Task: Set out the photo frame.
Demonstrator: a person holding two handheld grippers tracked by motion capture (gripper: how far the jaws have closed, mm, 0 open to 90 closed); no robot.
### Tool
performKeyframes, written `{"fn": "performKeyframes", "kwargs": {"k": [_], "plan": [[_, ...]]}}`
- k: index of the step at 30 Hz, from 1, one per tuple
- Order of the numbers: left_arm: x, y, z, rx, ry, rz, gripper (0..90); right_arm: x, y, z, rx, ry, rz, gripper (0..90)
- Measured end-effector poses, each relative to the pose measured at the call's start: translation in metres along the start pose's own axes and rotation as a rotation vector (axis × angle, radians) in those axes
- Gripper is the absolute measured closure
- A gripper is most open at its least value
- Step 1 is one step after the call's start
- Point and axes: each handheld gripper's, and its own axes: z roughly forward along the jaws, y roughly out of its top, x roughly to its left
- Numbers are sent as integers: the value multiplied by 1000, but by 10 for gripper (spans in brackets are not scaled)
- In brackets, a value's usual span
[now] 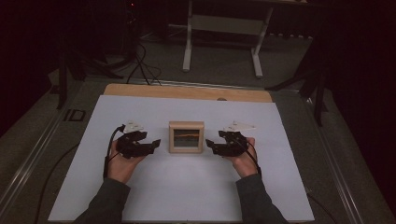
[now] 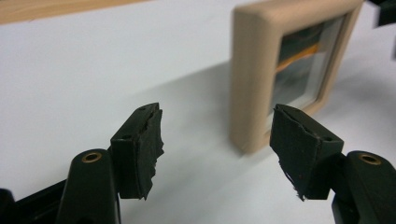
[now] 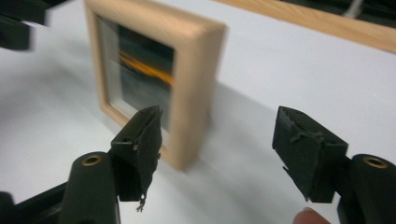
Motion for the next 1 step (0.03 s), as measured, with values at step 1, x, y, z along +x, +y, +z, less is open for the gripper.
{"fn": "performKeyframes", "kwargs": {"k": [1], "plan": [[0,0,0,0,0,0,339,-2,-4,-3,10,-17,0,313]]}}
